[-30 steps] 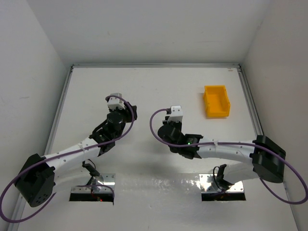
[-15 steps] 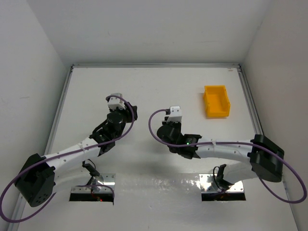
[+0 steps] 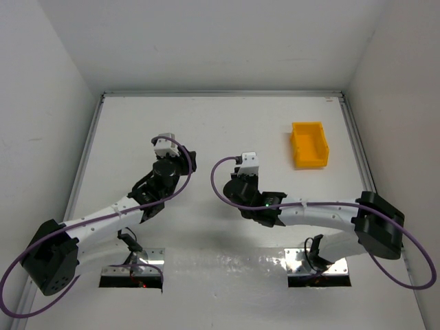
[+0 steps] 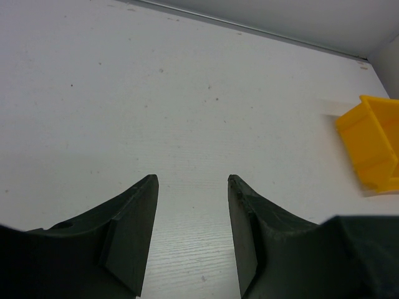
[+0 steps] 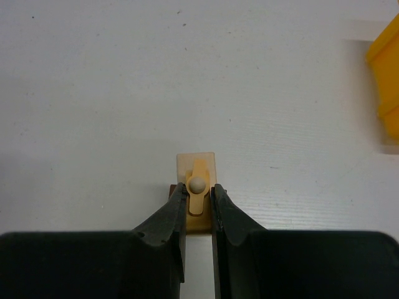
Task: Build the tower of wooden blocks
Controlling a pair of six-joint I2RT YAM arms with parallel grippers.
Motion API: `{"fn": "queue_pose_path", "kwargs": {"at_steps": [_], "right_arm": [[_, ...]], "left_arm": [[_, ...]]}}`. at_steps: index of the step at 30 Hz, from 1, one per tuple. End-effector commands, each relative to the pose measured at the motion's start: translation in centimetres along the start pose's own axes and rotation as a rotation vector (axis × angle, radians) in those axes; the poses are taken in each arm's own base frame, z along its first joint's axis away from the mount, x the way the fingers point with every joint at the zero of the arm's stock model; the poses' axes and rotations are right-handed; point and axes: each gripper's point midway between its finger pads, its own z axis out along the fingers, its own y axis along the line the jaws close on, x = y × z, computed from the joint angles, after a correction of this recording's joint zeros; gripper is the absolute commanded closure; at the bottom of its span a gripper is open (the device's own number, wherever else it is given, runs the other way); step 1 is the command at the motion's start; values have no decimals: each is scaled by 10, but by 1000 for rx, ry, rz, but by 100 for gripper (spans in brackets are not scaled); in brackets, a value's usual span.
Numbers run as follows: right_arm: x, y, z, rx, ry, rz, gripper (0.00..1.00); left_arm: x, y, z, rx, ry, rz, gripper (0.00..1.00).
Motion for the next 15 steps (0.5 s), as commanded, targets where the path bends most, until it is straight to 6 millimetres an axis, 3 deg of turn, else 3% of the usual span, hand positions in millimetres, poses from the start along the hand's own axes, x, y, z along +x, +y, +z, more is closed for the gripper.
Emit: {"fn": "queue_pose_path", "kwargs": {"at_steps": [1, 15], "right_arm": [[-13, 4, -1, 3, -37, 35, 91], [-12, 3, 0, 7, -40, 39, 86]], "left_arm": [[-13, -12, 0, 37, -39, -32, 54], [-11, -13, 0, 41, -34, -29, 54]]}}
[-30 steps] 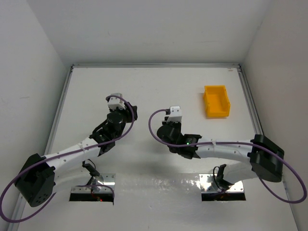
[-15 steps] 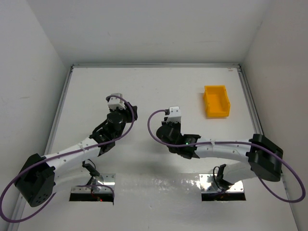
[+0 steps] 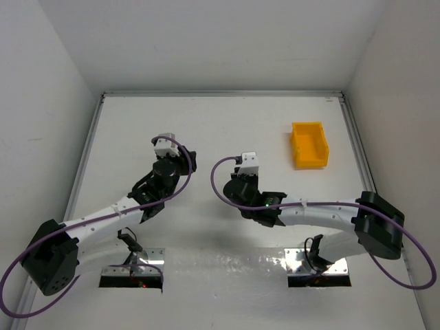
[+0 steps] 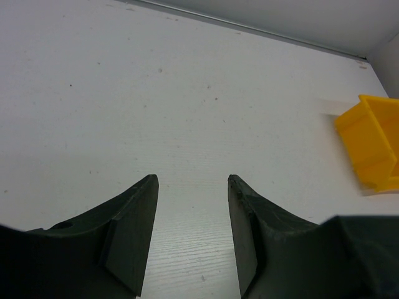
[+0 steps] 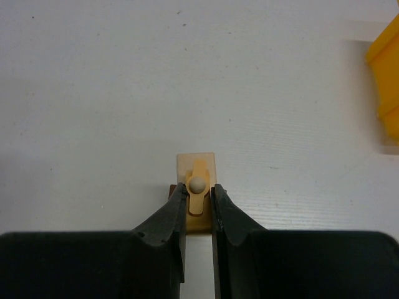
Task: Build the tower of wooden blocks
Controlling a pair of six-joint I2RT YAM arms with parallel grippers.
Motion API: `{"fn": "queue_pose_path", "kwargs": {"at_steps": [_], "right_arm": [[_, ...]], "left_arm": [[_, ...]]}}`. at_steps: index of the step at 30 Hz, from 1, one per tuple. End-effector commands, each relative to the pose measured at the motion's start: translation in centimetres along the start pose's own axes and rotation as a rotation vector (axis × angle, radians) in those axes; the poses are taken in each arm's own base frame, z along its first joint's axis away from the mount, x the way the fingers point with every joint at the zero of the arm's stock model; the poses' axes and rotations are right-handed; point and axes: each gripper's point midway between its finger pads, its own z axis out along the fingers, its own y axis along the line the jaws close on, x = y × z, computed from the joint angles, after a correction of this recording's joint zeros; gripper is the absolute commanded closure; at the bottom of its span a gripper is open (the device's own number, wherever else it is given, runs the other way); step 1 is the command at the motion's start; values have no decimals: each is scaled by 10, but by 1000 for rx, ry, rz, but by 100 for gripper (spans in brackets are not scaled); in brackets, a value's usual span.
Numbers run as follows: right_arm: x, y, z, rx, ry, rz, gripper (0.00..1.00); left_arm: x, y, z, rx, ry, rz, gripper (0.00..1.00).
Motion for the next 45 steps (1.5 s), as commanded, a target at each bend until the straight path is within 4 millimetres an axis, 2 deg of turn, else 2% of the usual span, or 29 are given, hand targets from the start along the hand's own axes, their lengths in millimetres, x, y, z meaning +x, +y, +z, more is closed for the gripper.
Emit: {"fn": "queue_pose_path", "kwargs": {"at_steps": [1, 13, 26, 31, 34, 37, 41, 42, 45], "right_arm": [[-12, 3, 0, 7, -40, 43, 85], [-11, 2, 0, 7, -38, 45, 77], [-14, 3, -2, 2, -45, 49, 73], [-22, 3, -3, -3, -58, 46, 63], [-31, 4, -5, -10, -78, 52, 56], [-50, 4, -9, -19, -111, 25, 48], [-89, 0, -20, -36, -194, 3, 36], [-103, -5, -27, -47, -221, 20, 36], [-119, -14, -42, -96, -254, -10, 37]], "left_arm": [[-13, -12, 0, 38, -38, -30, 54], [-13, -12, 0, 39, -40, -31, 54], [-14, -12, -1, 40, -42, -32, 55], [-13, -12, -1, 39, -40, -30, 55], [-15, -12, -1, 37, -47, -35, 55], [-17, -11, -3, 35, -54, -38, 55], [-20, -7, -5, 23, -68, -41, 55], [-20, -6, -6, 21, -71, -41, 55], [-23, 1, -7, -8, -92, -41, 55]]}}
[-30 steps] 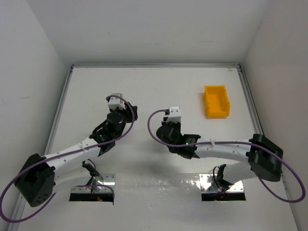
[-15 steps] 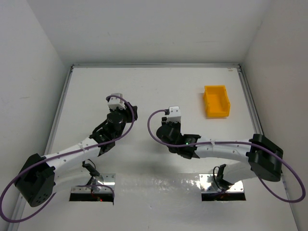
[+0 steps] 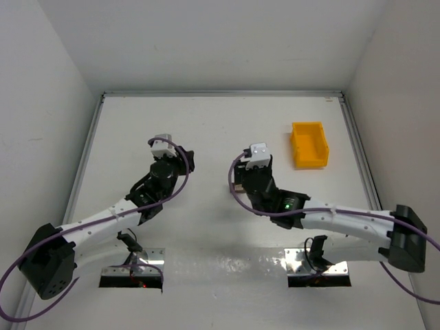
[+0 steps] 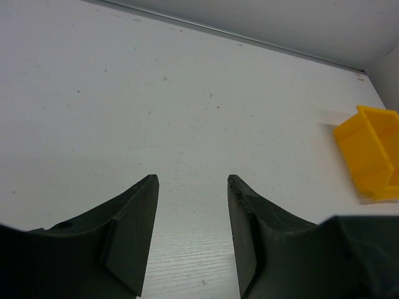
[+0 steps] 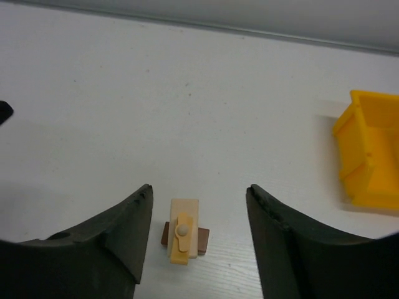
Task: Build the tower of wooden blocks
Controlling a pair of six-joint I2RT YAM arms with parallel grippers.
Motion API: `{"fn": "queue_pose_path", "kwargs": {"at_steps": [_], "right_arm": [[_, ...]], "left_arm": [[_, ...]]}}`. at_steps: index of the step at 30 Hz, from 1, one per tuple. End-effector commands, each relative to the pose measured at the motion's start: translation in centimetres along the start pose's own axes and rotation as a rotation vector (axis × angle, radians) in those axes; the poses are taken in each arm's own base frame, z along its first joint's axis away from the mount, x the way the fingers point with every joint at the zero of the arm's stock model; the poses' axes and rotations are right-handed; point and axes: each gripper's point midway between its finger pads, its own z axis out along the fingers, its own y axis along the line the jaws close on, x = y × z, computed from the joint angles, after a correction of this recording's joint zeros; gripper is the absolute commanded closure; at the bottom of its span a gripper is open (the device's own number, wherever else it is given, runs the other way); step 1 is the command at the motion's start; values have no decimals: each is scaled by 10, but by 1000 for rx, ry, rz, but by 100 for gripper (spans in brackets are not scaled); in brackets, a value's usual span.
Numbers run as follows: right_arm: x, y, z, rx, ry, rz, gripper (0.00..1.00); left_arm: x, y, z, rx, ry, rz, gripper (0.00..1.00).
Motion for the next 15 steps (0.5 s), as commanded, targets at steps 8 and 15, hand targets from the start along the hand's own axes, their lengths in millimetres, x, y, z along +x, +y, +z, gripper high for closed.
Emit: {"fn": "queue_pose_path", "kwargs": {"at_steps": [8, 15], "right_arm": [[21, -39, -43, -151, 28, -25, 100], [65, -92, -58, -35, 54, 12, 88]], "left_arm": [[-40, -8, -22, 60, -121, -80, 54], [-41, -12, -41, 119, -90, -147, 48]]}}
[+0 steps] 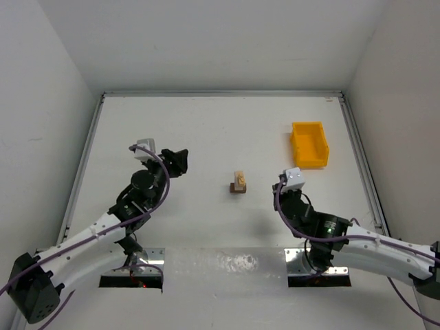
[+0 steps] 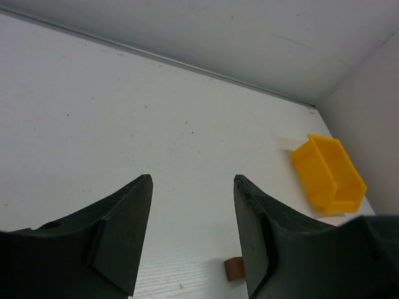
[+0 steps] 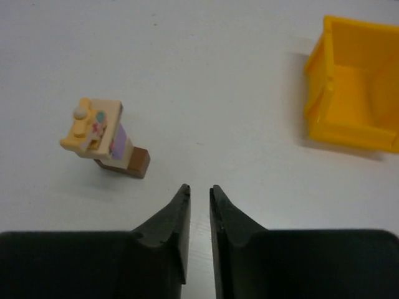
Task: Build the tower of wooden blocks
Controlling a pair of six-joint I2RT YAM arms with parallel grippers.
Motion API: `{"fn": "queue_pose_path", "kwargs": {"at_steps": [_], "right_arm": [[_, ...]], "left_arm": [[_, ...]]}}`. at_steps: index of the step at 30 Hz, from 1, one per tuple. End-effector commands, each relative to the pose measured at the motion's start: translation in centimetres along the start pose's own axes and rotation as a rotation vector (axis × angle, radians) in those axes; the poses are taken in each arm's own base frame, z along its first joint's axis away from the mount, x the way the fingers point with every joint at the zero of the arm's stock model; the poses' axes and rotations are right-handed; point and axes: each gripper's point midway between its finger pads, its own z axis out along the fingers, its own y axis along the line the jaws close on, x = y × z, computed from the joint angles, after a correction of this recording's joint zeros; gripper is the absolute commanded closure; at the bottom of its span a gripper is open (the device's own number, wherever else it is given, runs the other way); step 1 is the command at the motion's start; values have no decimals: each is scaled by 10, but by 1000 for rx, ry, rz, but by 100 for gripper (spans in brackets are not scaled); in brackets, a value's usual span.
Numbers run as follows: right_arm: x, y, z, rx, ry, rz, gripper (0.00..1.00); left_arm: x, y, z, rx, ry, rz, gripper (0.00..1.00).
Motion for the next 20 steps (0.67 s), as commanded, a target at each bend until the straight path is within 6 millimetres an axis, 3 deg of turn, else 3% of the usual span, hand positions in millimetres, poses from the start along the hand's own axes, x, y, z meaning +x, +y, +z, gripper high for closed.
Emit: {"fn": "queue_pose_path", "kwargs": {"at_steps": [1, 2, 3, 4, 6, 7, 10, 13, 20], "right_arm": [[21, -25, -6, 83, 13, 13, 81], [24, -34, -7, 131, 2, 29, 73], [35, -44, -8, 166, 11, 21, 58], [40, -50, -9, 198, 12, 24, 50], [48, -65, -11, 275, 2, 42, 36], [52, -68, -12, 288, 4, 37, 26], [54, -71, -12, 299, 1, 23, 9], [51, -67, -10, 281, -2, 5, 4], [48, -60, -8, 257, 2, -5, 3]], "left_arm": [[-7, -14, -14, 72, 16, -79, 47], [-5, -12, -19, 68, 33, -89, 46], [-8, -12, -22, 72, 33, -96, 45], [-18, -13, -28, 82, 12, -113, 44], [-17, -6, -34, 51, 33, -108, 44], [-27, -4, -38, 39, 11, -118, 44], [-33, 4, -44, 1, 6, -113, 44], [-38, 5, -45, -5, -9, -113, 44], [-34, 7, -44, -21, 15, -94, 44]]}}
